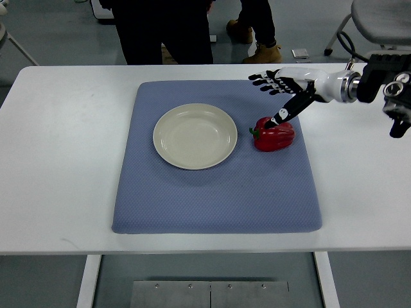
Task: Place red pepper on plate with right hand
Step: 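Reach the right hand over the red bell pepper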
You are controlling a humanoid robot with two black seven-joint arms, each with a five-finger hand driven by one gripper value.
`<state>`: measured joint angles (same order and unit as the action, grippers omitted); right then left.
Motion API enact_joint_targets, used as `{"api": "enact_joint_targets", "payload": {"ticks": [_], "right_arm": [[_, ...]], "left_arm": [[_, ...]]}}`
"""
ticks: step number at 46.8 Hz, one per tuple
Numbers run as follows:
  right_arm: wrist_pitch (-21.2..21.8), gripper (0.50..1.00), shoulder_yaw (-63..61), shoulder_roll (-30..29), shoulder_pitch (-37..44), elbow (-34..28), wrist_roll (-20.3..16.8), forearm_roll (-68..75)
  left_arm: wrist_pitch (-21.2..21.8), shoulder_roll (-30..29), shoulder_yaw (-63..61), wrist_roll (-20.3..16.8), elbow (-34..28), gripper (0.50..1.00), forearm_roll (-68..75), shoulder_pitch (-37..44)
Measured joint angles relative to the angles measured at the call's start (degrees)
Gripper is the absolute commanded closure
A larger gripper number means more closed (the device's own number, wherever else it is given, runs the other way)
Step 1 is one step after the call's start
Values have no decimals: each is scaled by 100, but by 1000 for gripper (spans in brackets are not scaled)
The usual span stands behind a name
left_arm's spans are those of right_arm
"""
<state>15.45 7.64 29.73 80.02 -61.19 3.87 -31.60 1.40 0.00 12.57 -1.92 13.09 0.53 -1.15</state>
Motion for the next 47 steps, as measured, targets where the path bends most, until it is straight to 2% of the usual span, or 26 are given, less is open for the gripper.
{"api": "enact_joint_targets", "payload": {"ticks": [10,18,47], "right_arm": [[-97,500,696,-516,397,362,-192,-195],[-182,500,1025,-911,451,790,-206,-380],[-275,509,1453,-1136,366,824,-176,-641]], "left_arm": [[1,0,-1,0,0,500,0,2],[0,0,-1,-1,0,500,0,1],[0,0,-1,-1,0,500,1,1]]}}
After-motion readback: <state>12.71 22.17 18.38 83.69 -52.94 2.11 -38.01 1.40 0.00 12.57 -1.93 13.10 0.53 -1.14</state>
